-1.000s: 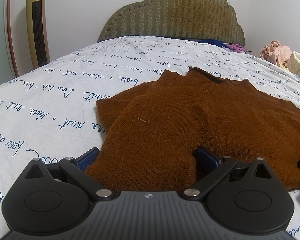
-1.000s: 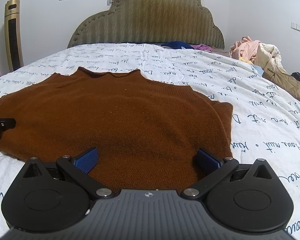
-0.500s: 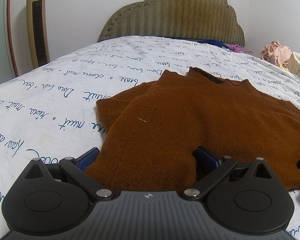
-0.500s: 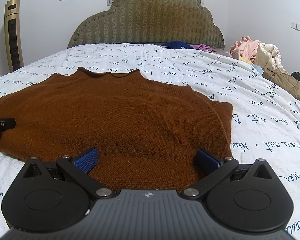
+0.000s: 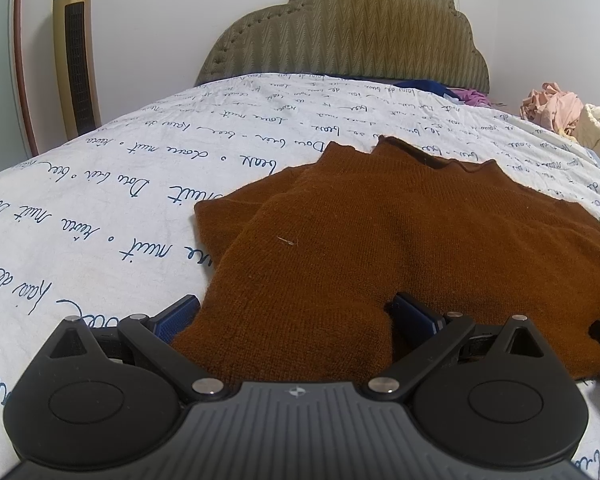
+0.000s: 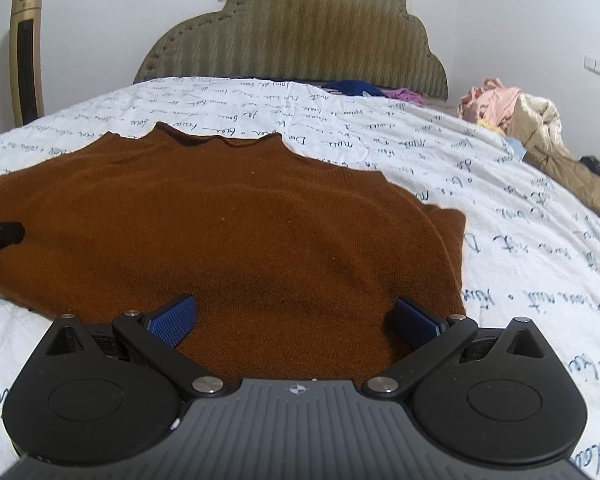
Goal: Fold small clothes
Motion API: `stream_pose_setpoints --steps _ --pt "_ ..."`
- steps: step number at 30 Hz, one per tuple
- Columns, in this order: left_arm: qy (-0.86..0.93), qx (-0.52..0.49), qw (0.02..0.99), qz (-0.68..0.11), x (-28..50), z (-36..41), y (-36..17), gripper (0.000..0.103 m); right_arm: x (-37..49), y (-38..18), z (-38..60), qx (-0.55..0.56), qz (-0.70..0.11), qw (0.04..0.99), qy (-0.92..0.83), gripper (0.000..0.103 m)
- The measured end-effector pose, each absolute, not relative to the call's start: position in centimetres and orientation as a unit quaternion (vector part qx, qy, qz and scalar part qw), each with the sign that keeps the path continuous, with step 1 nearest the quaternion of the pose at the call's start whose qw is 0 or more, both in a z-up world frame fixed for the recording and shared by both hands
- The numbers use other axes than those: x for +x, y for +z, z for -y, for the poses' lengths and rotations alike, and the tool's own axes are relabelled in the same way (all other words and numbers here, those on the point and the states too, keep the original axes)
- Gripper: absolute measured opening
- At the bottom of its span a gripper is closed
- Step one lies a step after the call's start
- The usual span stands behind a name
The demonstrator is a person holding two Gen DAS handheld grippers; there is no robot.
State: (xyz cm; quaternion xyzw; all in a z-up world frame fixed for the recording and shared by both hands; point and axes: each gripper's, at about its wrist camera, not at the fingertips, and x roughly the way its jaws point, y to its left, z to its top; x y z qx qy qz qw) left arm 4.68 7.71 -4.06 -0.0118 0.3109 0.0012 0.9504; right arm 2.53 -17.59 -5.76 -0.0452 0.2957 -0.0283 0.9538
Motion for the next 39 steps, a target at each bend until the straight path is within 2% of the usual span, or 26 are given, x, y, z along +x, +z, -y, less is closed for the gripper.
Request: stream_pose_setpoints --steps 9,19,21,26,30,33,39 --pt "-0.008 -0.012 0.956 -0.292 4.6 -9.8 -1.6 0.102 2.0 -3.4 13.9 -0.083 -0.266 0.960 -0.004 0.103" --pt "0.000 -0.061 0.950 -0.307 6.7 -15.7 -2.0 0.102 0.7 -3.6 6.2 -0.275 -0.179 0.944 0.022 0.103" --pt "0.003 -0.068 0.947 -0.314 6.8 -16.3 -2.6 0.102 0.5 -3.5 5.7 -0.283 -0.174 0.943 0.016 0.103" --pt "0.002 -0.070 0.941 -0.330 7.2 -16.4 -3.6 0.103 1.9 -1.8 8.2 -0.096 -0.259 0.956 0.095 0.103" --pt "0.010 -0.057 0.945 -0.322 7.0 -16.0 -3.7 0.103 2.8 -1.8 8.9 0.041 -0.352 0.920 0.167 0.103" --pt "0.008 -0.062 0.944 -0.323 6.7 -16.3 -3.4 0.103 2.8 -2.0 8.6 0.104 -0.360 0.900 0.222 0.103" --pt "-0.031 -0.121 0.931 -0.344 6.7 -18.5 -2.1 0.103 0.9 -3.0 4.1 -0.115 -0.302 0.937 0.134 0.103"
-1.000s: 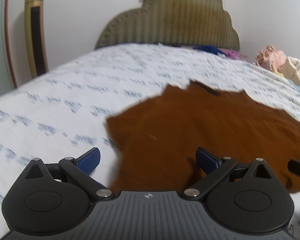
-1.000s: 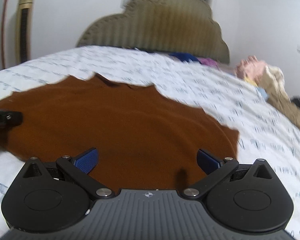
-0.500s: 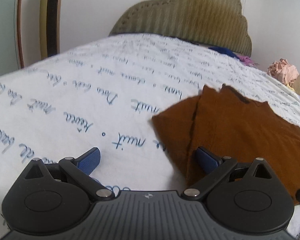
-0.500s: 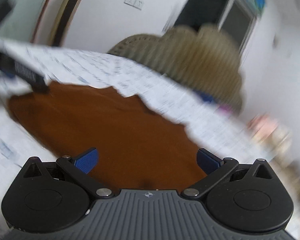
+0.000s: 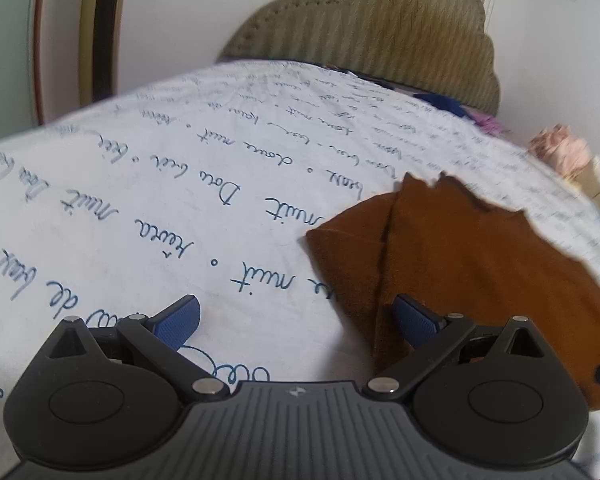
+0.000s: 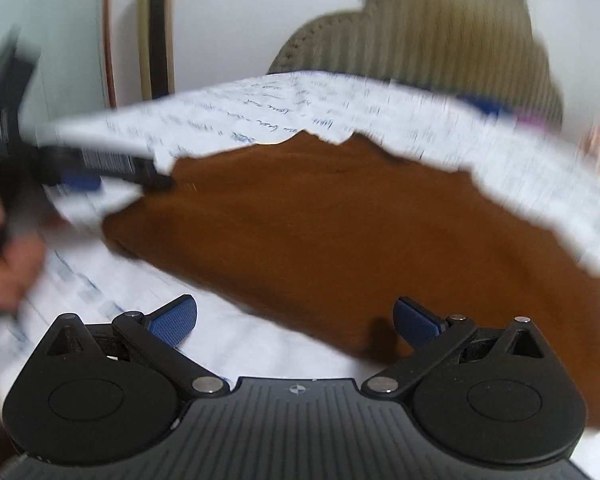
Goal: Fold small clothes
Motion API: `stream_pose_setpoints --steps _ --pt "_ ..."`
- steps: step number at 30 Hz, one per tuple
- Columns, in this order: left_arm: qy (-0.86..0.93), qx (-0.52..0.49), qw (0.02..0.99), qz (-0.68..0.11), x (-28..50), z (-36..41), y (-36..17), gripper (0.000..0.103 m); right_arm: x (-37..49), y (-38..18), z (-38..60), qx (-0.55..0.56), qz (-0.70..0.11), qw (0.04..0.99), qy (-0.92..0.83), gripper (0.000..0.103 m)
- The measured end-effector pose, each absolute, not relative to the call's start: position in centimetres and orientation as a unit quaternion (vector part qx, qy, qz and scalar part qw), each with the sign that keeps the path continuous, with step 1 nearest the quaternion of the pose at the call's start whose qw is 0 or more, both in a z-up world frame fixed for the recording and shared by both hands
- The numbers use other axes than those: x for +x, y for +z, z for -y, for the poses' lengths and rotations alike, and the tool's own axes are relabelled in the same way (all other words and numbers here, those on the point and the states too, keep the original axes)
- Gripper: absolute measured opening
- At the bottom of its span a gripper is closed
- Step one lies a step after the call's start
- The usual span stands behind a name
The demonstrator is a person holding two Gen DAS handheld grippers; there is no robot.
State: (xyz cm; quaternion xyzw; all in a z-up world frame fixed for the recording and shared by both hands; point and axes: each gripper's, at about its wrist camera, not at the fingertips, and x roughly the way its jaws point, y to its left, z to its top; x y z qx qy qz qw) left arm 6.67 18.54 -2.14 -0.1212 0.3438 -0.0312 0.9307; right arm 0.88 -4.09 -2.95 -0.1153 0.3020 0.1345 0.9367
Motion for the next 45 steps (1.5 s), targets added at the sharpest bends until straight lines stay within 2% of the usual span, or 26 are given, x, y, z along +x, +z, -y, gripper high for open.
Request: stream_pose_setpoints --steps 5,13,17,24,27,29,30,31,32,33,34,37,45 --pt "-0.109 -0.216 0.891 -0.385 8.1 -21.1 -2.1 0.103 -0.7 -4.0 1.7 -0.239 -0.254 0.930 0.115 0.103" --pt "-0.222 -0.342 0.805 -0.431 13.6 -21.8 -3.7 0.103 -0.9 -5.3 -2.4 -0.309 -0.210 0.921 0.110 0.103" --pt "-0.242 -0.357 0.790 -0.436 17.1 -20.2 -4.4 0.103 0.8 -6.0 -3.8 -0.354 -0.182 0.914 0.075 0.103" --pt "-0.226 -0.383 0.780 -0.440 23.0 -18.2 -4.8 0.102 4.0 -6.3 -5.4 -0.356 -0.179 0.915 0.061 0.100" --pt "-0.220 -0.343 0.793 -0.454 24.8 -16.6 -4.1 0.101 4.7 -6.5 -6.2 -0.368 -0.175 0.911 0.071 0.082" --pt "-0.206 -0.290 0.811 -0.465 25.4 -14.9 -3.4 0.083 4.8 -6.7 -6.5 -0.370 -0.181 0.907 0.082 0.057" --pt "-0.194 -0.256 0.819 -0.476 25.6 -13.8 -3.1 0.057 4.8 -6.8 -6.6 -0.371 -0.184 0.906 0.086 0.051" --pt "-0.177 -0.226 0.825 -0.487 25.8 -13.0 -3.0 0.036 4.3 -6.9 -7.0 -0.372 -0.186 0.905 0.089 0.040" --pt "-0.161 -0.202 0.831 -0.493 25.8 -12.5 -2.9 0.029 4.2 -7.0 -7.0 -0.372 -0.187 0.904 0.094 0.031" --pt "-0.152 -0.184 0.836 -0.495 25.8 -12.0 -2.7 0.016 4.0 -7.0 -7.0 -0.372 -0.186 0.904 0.099 0.026" --pt "-0.148 -0.177 0.838 -0.494 25.6 -11.8 -2.4 0.011 3.7 -7.0 -6.9 -0.371 -0.184 0.905 0.101 0.020" --pt "-0.135 -0.156 0.854 -0.478 24.9 -11.4 -1.0 0.009 3.0 -6.6 -6.6 -0.368 -0.172 0.908 0.104 0.015" --pt "-0.110 -0.066 0.891 -0.436 23.2 -7.1 3.8 0.008 1.0 -4.7 -3.8 -0.320 -0.136 0.934 0.086 0.012"
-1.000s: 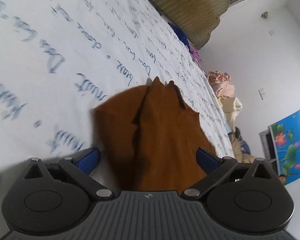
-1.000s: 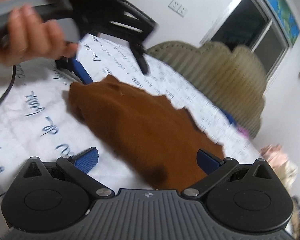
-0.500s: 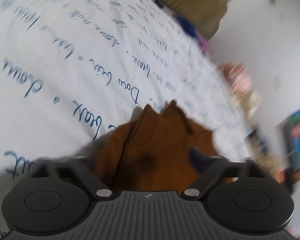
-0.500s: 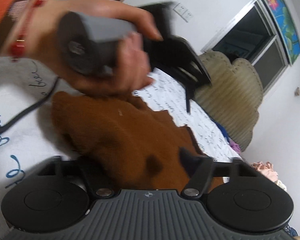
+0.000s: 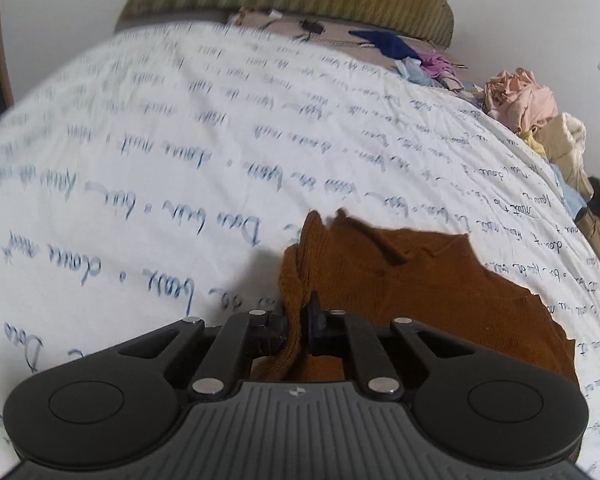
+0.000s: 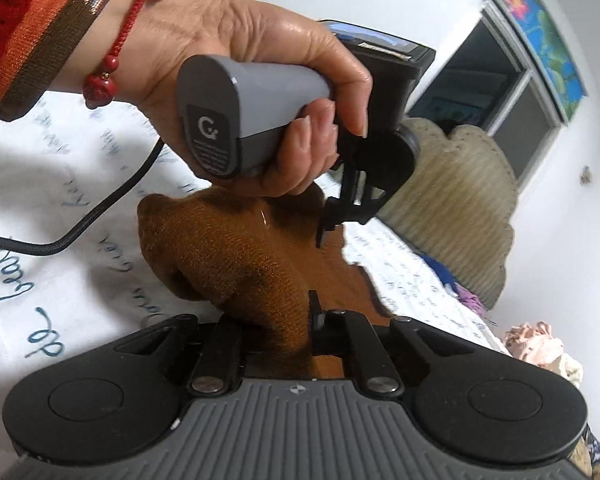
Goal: Fold small clothes
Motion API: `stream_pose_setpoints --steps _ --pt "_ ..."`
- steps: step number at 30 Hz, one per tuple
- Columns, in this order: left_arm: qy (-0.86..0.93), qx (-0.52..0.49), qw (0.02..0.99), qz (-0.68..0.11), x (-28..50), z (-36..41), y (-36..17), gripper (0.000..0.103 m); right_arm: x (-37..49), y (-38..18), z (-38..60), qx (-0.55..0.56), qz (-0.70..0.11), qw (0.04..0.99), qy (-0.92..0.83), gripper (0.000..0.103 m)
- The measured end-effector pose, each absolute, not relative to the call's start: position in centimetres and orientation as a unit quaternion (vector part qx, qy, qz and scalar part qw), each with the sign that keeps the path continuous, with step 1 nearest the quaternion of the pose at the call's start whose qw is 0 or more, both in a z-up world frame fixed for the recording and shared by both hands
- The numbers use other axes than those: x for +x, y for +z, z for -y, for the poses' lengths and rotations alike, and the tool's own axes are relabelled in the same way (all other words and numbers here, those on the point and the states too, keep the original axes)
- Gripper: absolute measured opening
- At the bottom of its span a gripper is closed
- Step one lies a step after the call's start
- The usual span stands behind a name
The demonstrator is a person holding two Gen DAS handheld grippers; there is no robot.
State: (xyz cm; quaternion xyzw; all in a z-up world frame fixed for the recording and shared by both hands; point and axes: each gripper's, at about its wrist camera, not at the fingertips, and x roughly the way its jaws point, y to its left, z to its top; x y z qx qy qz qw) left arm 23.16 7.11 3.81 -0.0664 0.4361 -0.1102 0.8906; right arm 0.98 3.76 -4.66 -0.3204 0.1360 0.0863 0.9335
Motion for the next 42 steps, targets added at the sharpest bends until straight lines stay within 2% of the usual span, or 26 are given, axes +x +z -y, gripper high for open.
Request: stream_pose_setpoints --steps 6,15,21,27,33,38,39,41,42 --pt "-0.110 -0.025 0.907 -0.407 22.4 -2.8 6.5 0.008 -0.1 -2.4 0.1 -0.269 -0.122 0.954 0.047 0.011" --pt "-0.120 0.007 0.912 -0.391 21.6 5.5 8.5 0.008 -1.4 -1.0 8.3 -0.129 -0.143 0.981 -0.003 0.011" --pt "-0.150 0.057 0.907 -0.390 20.6 14.0 8.1 0.008 -2.0 -1.3 13.0 -0.078 -0.148 0.985 -0.043 0.011" --pt "-0.197 0.092 0.887 -0.407 20.2 22.4 5.0 0.009 -2.1 -2.2 19.7 0.024 -0.186 0.980 -0.071 0.011" --pt "-0.254 0.067 0.850 -0.457 20.1 25.3 2.7 0.011 -1.6 -6.0 26.9 0.229 -0.254 0.939 -0.034 0.023" --pt "-0.237 0.054 0.878 -0.413 19.0 21.6 5.1 0.011 -2.1 -7.7 28.4 0.299 -0.248 0.922 -0.001 0.031" --pt "-0.232 0.056 0.885 -0.400 18.6 20.4 5.6 0.014 -1.8 -7.8 28.8 0.306 -0.247 0.919 0.006 0.033" --pt "-0.222 0.064 0.897 -0.377 17.4 17.6 6.2 0.035 -2.6 -7.8 28.8 0.332 -0.242 0.911 0.023 0.043" --pt "-0.219 0.067 0.903 -0.363 16.4 15.9 6.2 0.067 -2.5 -7.9 29.4 0.350 -0.239 0.905 0.033 0.046"
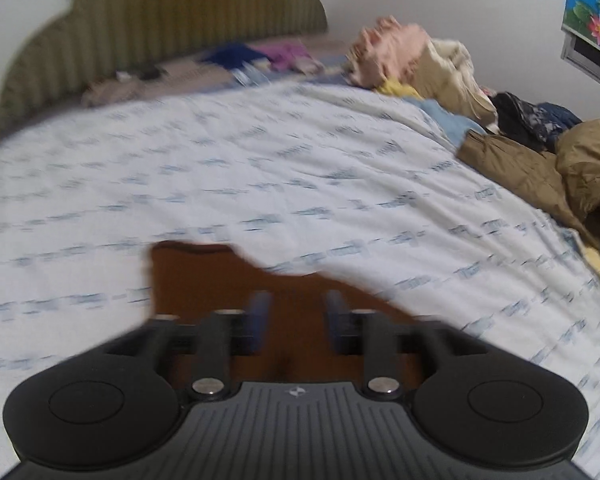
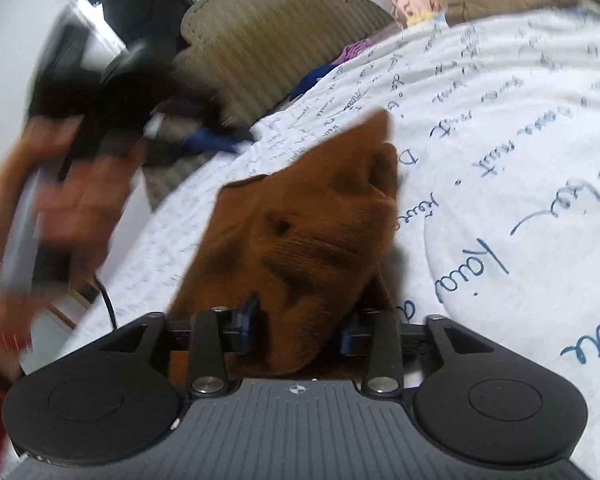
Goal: Fold small clothes
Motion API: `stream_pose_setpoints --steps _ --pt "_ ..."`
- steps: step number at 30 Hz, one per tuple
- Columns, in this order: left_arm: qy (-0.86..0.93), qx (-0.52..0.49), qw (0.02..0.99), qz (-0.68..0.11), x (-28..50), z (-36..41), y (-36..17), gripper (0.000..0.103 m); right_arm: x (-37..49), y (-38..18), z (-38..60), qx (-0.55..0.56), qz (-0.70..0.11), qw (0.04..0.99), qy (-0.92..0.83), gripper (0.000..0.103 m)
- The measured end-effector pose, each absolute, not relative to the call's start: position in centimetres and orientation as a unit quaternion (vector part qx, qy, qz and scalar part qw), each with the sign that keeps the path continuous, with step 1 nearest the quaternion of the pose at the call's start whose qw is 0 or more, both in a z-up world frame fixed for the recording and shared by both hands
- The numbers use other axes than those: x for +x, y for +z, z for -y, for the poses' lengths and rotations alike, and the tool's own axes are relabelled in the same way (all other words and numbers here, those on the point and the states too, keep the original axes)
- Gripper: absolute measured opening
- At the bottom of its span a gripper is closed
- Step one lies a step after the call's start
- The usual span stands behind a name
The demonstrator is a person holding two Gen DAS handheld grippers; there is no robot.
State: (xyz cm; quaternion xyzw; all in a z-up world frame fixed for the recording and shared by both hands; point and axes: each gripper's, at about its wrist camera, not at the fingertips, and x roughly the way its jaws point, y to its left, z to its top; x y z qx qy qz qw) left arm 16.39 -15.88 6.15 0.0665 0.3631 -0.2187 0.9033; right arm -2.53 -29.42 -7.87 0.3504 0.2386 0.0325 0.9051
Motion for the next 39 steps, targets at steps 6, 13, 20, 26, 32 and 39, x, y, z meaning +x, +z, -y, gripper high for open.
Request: stream_pose_setpoints --steps 6,13,20,26,32,39 --pt "-0.212 0.121 0.935 -0.257 8.0 7.0 4.2 0.095 -2.9 -8.3 32.4 0.443 -0.219 0.866 0.073 0.062" --pt "-0.257 0.189 0.925 -0.207 0.4 4.2 0.1 0.095 -1.1 -8.3 33.8 0.487 -0.226 0.840 0.083 0.064" --pt "-0.218 0.273 0.923 -0.163 -0.6 5.9 -2.4 0.096 0.1 -8.3 32.3 0.480 -0.256 0.837 0.064 0.030" --pt "-0.165 0.195 0.941 -0.221 2.1 1.9 -1.9 0.095 0.5 -8.8 31.7 0.512 -0.245 0.814 0.120 0.021" --pt "-0.180 0.126 0.947 -0.236 1.4 0.4 -0.2 0.095 -0.6 -9.8 32.0 0.479 -0.263 0.834 0.070 0.019" --pt "-0.154 0.062 0.945 -0.282 4.2 1.1 0.5 0.095 -3.4 -9.7 32.2 0.462 -0.244 0.851 0.059 0.032"
